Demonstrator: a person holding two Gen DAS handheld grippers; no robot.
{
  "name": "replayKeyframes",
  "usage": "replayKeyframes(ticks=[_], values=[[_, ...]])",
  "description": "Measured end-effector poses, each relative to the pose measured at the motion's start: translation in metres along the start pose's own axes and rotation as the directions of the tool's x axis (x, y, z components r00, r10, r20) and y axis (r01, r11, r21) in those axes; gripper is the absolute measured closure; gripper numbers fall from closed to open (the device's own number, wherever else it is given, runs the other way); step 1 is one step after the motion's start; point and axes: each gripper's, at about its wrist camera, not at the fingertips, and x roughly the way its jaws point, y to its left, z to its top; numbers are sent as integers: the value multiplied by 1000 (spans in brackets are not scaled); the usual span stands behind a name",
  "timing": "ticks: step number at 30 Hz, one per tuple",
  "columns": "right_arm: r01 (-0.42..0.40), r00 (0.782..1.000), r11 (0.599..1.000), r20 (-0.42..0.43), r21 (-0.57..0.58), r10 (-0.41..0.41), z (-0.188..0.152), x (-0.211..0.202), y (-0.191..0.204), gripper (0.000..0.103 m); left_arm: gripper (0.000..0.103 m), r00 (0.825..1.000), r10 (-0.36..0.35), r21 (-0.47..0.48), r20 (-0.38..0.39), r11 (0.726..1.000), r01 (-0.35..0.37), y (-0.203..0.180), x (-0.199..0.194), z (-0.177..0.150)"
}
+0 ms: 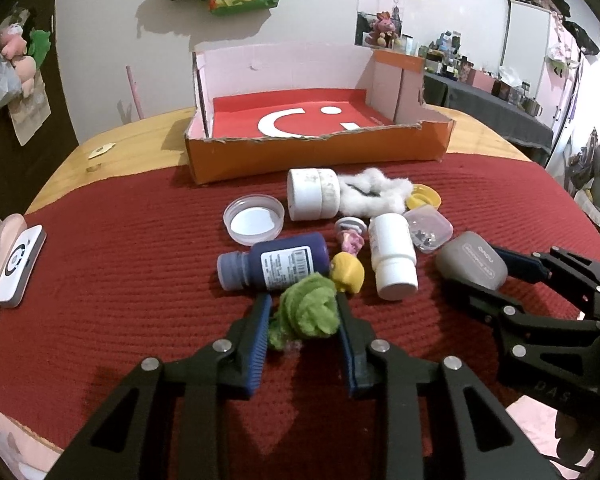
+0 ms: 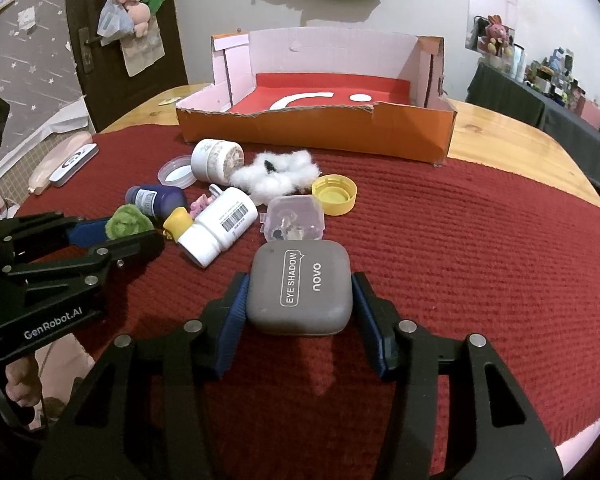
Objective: Organize objects
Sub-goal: 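Grasp the green fuzzy ball with the left gripper while the right grasps the grey eye shadow case, then carry the green ball and grey case into the cardboard box with both grippers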
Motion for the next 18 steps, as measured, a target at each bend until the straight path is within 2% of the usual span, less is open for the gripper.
replayKeyframes(ticks=[8,18], values=[[-7,1000,1000,9,8,7,2,-5,-1,54,71,1000,0,16,15,1000,0,-3,-6,2],[-15,998,1000,57,-6,15,25,-17,1,54,71,997,-1,28,74,1000,-1,-3,-17,26]])
